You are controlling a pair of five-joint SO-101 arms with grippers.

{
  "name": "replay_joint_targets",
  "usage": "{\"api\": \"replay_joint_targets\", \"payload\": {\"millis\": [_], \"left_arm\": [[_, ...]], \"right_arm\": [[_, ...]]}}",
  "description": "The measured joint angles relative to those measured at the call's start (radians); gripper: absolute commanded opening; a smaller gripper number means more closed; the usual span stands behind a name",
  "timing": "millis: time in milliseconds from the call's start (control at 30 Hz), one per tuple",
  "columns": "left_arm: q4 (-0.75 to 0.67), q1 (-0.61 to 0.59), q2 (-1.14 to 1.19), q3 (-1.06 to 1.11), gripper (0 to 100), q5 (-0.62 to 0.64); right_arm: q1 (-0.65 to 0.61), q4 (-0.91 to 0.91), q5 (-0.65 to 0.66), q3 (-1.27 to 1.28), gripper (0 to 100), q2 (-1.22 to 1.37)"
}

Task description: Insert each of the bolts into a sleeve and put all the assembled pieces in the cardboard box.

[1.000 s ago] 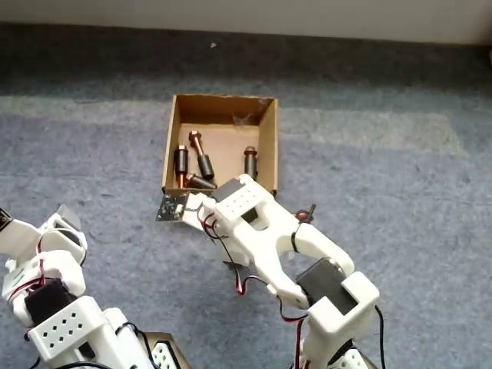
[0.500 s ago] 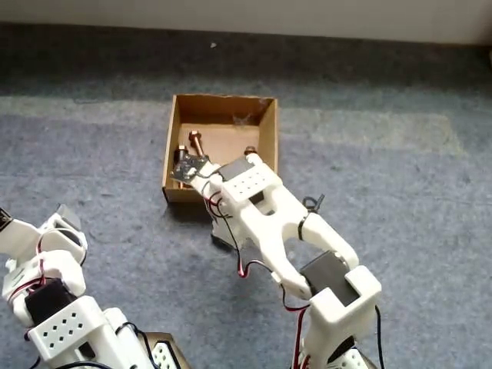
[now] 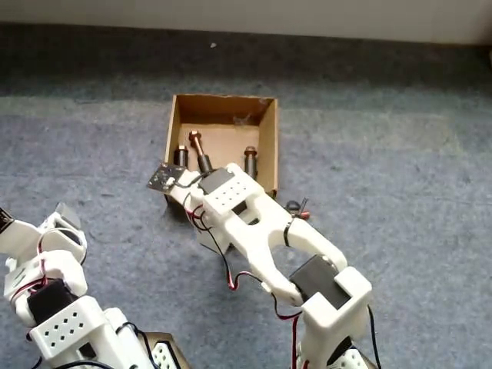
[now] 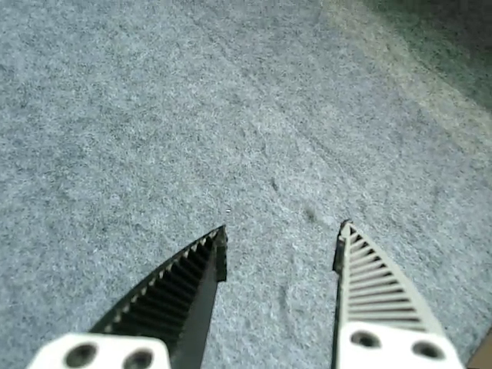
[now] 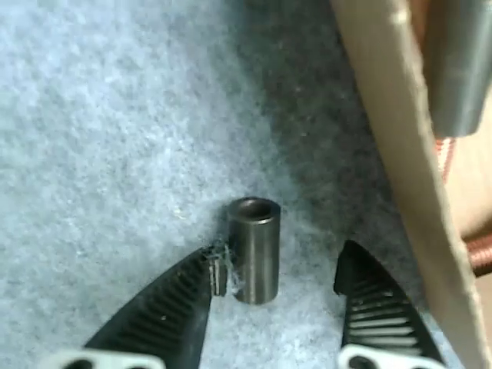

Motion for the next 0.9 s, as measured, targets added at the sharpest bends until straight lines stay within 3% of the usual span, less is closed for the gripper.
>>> {"api": "replay_joint_targets", "payload": {"millis": [267, 467, 667, 900], "left_arm": [[0.0, 0.0, 0.0, 0.0, 24, 0.0], [0.0, 0.0, 0.0, 0.0, 24, 0.0], [0.0, 0.012, 0.0, 0.0, 24, 0.0], [0.003, 0.163, 0.0, -0.003, 24, -0.064]], "right_arm": [[0.009, -0.037, -0.002, -0.021, 1.2, 0.086], [0.015, -0.011, -0.002, -0.023, 0.5, 0.101], [0.057, 0.087, 0.0, 0.008, 0.5, -0.106], [0.218, 0.137, -0.098, 0.137, 0.5, -0.494]]}}
